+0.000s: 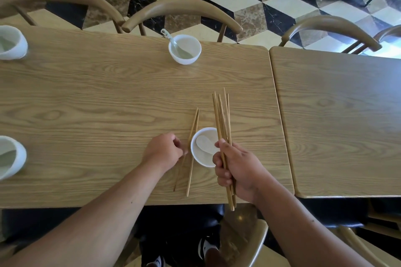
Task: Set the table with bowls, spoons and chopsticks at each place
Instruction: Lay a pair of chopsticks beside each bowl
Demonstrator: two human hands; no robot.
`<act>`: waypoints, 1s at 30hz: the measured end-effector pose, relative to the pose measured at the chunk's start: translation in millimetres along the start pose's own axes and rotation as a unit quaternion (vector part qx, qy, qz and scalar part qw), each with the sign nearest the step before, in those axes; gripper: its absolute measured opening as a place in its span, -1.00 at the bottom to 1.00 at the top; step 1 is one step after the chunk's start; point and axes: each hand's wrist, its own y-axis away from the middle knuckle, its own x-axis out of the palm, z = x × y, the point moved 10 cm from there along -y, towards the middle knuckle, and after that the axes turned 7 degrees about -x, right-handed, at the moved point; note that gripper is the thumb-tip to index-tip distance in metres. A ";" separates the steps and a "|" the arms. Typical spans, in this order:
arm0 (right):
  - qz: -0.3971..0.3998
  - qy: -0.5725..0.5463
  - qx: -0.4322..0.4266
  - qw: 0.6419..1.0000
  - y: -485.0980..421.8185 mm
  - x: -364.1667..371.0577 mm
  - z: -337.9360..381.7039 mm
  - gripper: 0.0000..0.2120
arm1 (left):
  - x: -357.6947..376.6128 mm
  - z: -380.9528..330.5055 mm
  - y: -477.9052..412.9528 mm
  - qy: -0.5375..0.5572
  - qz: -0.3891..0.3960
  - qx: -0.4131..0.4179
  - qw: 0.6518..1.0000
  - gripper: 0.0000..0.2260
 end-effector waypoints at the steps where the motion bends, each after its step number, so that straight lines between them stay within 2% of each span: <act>1: 0.005 -0.003 -0.001 1.000 2.3 7.7 0.3 -0.81 | -10.7 2.5 4.9 0.003 -0.013 0.001 1.000 -0.85; 3: 0.015 -0.004 -0.012 1.000 8.8 27.8 2.1 -0.80 | -36.6 4.0 20.5 0.064 -0.033 0.012 0.997 -0.78; 4: 0.019 -0.002 -0.019 1.000 12.3 39.7 2.6 -0.79 | -47.2 2.4 31.6 0.141 -0.016 0.024 0.990 -0.73; 6: 0.024 -0.008 -0.031 0.999 20.0 65.6 2.4 -0.78 | -60.1 -7.8 61.6 0.297 0.087 0.050 0.950 -0.67; 8: 0.034 -0.027 -0.042 0.998 26.6 93.2 0.5 -0.78 | -71.2 -18.3 94.8 0.335 0.180 0.083 0.921 -0.65; 10: 0.047 -0.037 -0.054 0.997 32.6 119.2 -0.4 -0.74 | -83.1 -19.0 116.1 0.353 0.221 0.094 0.904 -0.66; 12: 0.060 -0.037 -0.069 0.995 38.6 140.0 0.4 -0.69 | -99.0 -10.6 122.8 0.386 0.211 0.076 0.895 -0.71; 16: 0.087 -0.027 -0.078 0.993 50.3 168.0 -1.1 -0.70 | -127.9 6.8 129.9 0.391 0.163 0.060 0.904 -0.80; 24: 0.156 -0.053 -0.055 0.985 63.2 187.8 -15.4 -0.69 | -143.0 27.3 149.4 0.384 0.132 0.033 0.913 -0.79; 30: 0.198 -0.031 -0.055 0.978 75.0 196.2 -12.8 -0.66 | -149.4 36.7 164.0 0.401 0.098 0.024 0.910 -0.80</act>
